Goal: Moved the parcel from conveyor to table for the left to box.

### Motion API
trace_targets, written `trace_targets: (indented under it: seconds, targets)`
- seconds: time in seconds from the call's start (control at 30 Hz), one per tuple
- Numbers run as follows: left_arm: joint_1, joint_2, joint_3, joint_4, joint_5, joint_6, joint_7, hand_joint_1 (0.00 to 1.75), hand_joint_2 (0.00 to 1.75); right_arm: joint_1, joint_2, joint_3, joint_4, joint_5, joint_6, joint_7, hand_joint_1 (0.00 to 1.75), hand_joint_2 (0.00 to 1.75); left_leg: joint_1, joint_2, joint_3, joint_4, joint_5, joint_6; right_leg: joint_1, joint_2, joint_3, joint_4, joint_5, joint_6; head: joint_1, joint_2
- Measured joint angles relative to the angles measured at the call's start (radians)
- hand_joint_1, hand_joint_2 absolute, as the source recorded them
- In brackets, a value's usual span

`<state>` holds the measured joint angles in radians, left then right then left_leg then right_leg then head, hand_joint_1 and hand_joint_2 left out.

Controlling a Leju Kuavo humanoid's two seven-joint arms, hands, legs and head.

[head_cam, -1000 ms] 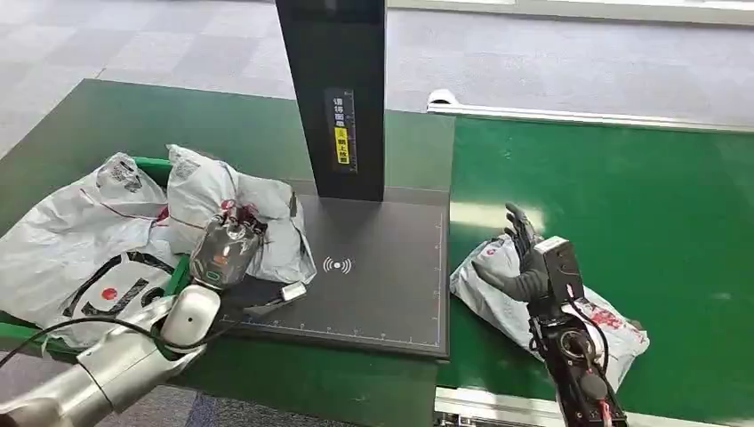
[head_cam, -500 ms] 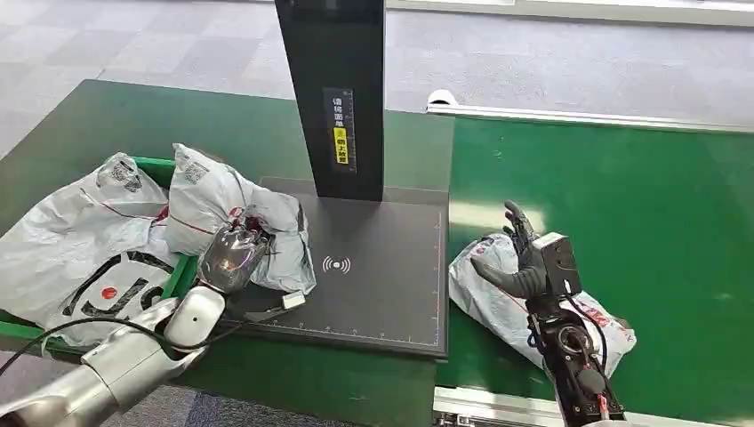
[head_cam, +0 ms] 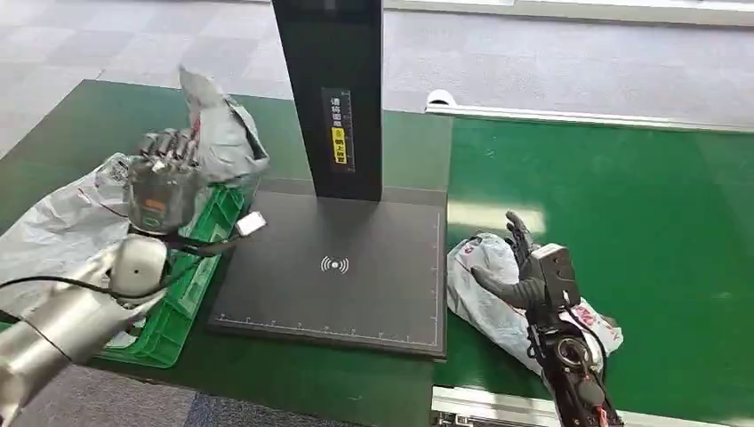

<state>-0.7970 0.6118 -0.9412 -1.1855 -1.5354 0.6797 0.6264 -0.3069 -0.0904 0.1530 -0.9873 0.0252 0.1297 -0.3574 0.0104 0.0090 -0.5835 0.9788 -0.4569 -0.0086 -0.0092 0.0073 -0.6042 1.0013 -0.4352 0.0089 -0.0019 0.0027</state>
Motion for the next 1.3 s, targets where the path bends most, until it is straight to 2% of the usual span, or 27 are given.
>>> trace_targets:
  seconds: [0.07, 0.23, 0.53, 1.0, 1.07, 1.17, 1.3]
  targets:
    - [-0.002, 0.032, 0.036, -0.044, 0.0, 0.015, 0.0, 1.75, 1.75, 0.013, -0.001, -0.002, -0.007, -0.002, -0.006, 0.0, 0.0, 1.75, 0.0, -0.002, 0.0, 0.0, 0.0, 0.0, 0.0, -0.001, 0.0, 0.0, -0.001, -0.001, 0.0, 0.0]
    - [0.036, 0.06, 0.122, -0.083, 0.0, 0.018, 0.0, 1.75, 1.75, 0.02, -0.001, -0.003, -0.024, -0.007, -0.012, 0.001, 0.0, 1.75, 0.0, -0.002, -0.001, 0.0, -0.001, 0.0, 0.0, -0.001, 0.0, 0.0, -0.001, -0.001, 0.0, 0.0]
    - [0.217, 0.025, 0.284, -0.044, 0.0, -0.064, 0.0, 1.75, 1.75, 0.013, 0.0, -0.003, -0.027, -0.015, -0.008, 0.011, 0.0, 1.75, 0.0, -0.003, 0.0, 0.0, -0.001, -0.001, 0.0, -0.002, 0.0, 0.0, -0.001, -0.001, 0.0, 0.0]
    - [0.258, -0.001, 0.328, -0.023, 0.0, -0.077, 0.0, 1.75, 1.75, 0.009, 0.0, -0.003, -0.027, -0.015, -0.008, 0.011, 0.0, 1.75, 0.0, -0.003, 0.0, 0.0, -0.001, 0.0, 0.0, -0.002, 0.001, 0.0, -0.001, -0.001, 0.0, 0.0]
    - [0.281, -0.032, 0.352, -0.013, 0.0, -0.129, -0.023, 1.75, 1.75, 0.009, 0.0, -0.003, -0.027, -0.011, -0.008, 0.012, 0.0, 1.75, -0.001, -0.003, 0.0, 0.0, -0.001, 0.0, -0.001, -0.002, 0.002, 0.0, -0.001, -0.001, 0.0, 0.0]
    - [0.335, -0.092, 0.455, 0.034, 0.0, -0.196, -0.128, 1.75, 1.75, -0.001, 0.001, -0.004, -0.025, -0.002, 0.007, 0.011, 0.0, 1.75, -0.001, -0.002, 0.001, 0.0, -0.001, 0.0, -0.001, -0.002, 0.002, 0.0, -0.001, -0.001, 0.0, 0.0]
    - [0.352, -0.12, 0.543, 0.164, 0.0, -0.128, -0.127, 1.75, 1.75, -0.012, 0.002, -0.004, -0.021, 0.002, 0.008, 0.01, 0.0, 1.75, -0.001, -0.003, 0.001, 0.0, -0.001, -0.001, -0.001, -0.003, 0.002, 0.0, -0.002, -0.001, 0.0, 0.0]
